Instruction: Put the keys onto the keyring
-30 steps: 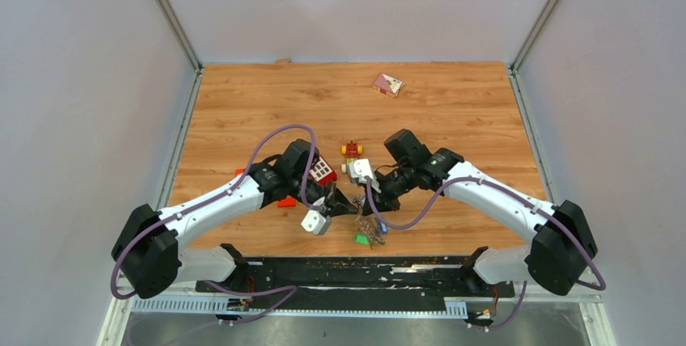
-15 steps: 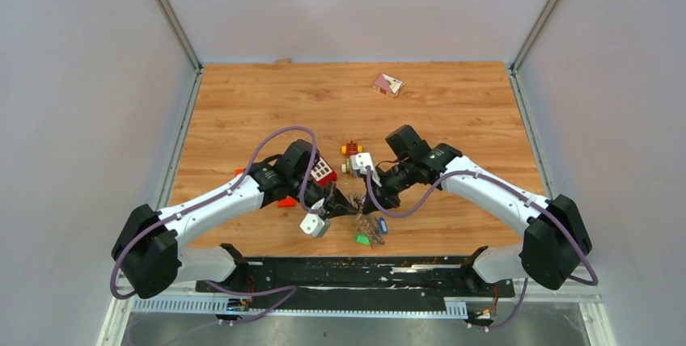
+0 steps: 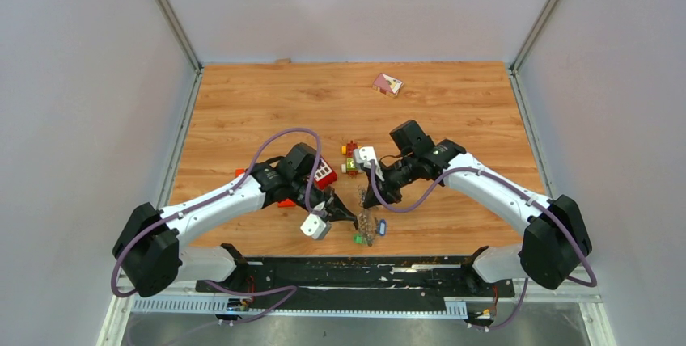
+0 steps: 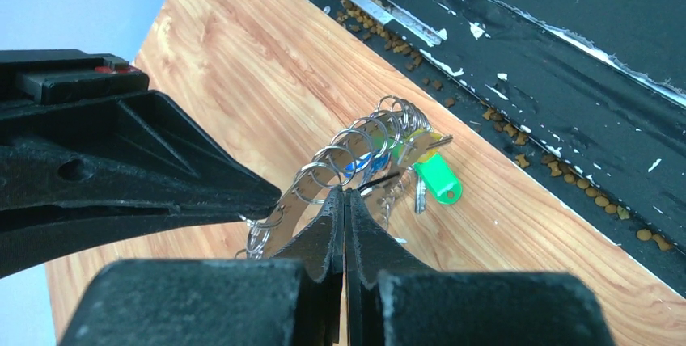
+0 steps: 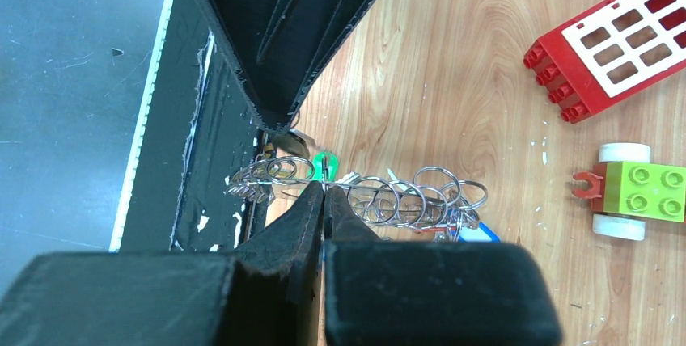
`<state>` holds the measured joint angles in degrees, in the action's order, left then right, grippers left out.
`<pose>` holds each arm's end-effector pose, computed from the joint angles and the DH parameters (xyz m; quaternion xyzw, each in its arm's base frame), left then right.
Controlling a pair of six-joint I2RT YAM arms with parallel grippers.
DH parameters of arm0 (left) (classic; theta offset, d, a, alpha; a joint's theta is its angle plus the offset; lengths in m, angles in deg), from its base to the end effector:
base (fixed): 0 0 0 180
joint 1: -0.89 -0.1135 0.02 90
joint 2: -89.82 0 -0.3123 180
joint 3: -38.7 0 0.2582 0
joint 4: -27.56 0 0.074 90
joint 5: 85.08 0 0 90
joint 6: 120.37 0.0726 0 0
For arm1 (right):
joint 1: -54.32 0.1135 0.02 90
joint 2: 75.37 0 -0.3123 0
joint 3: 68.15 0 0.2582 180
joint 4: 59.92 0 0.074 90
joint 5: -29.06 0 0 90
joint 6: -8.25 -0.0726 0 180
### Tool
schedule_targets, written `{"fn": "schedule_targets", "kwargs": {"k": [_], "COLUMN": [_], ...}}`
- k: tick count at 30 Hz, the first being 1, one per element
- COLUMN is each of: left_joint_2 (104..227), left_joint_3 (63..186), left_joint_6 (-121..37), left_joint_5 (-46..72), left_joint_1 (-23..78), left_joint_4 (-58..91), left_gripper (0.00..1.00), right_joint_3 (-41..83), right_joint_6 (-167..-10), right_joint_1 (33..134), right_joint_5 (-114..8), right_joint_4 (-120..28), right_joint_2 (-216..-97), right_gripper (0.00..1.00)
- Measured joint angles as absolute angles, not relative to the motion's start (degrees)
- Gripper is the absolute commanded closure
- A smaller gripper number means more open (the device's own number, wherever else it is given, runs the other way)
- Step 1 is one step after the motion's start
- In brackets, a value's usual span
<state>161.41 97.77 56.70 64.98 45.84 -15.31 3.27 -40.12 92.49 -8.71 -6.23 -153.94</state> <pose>0.1226 -0.2113 0.2631 0.8157 0.2001 -0.3533 0.4120 0.1784 0.2132 0.2840 -0.6424 0.5956 0.4190 0.2388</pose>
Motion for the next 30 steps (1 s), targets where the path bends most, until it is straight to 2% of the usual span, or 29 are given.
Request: {"fn": "schedule_targets", "kwargs": {"k": [18,30], "left_joint_2": [160.9,160.0], "left_joint_3": [96.6,95.9], "left_joint_6": [37.4,36.0], "left_joint_5": [63.6,64.8], "left_joint_1": [44.2,44.0], "left_joint_4": [-0.6,0.8], "left_gripper": [1.00,1.00], "right_joint_3": [3.3,3.3], "right_joint_6": [-35.2,-35.6], "right_joint_1": [94.7,94.8], "right_joint_5": [-7.7,-7.9], "right_joint_4": [-3.8,-3.9], "right_joint_2": [-153.9,-154.9], "right_gripper": [1.00,1.00]}}
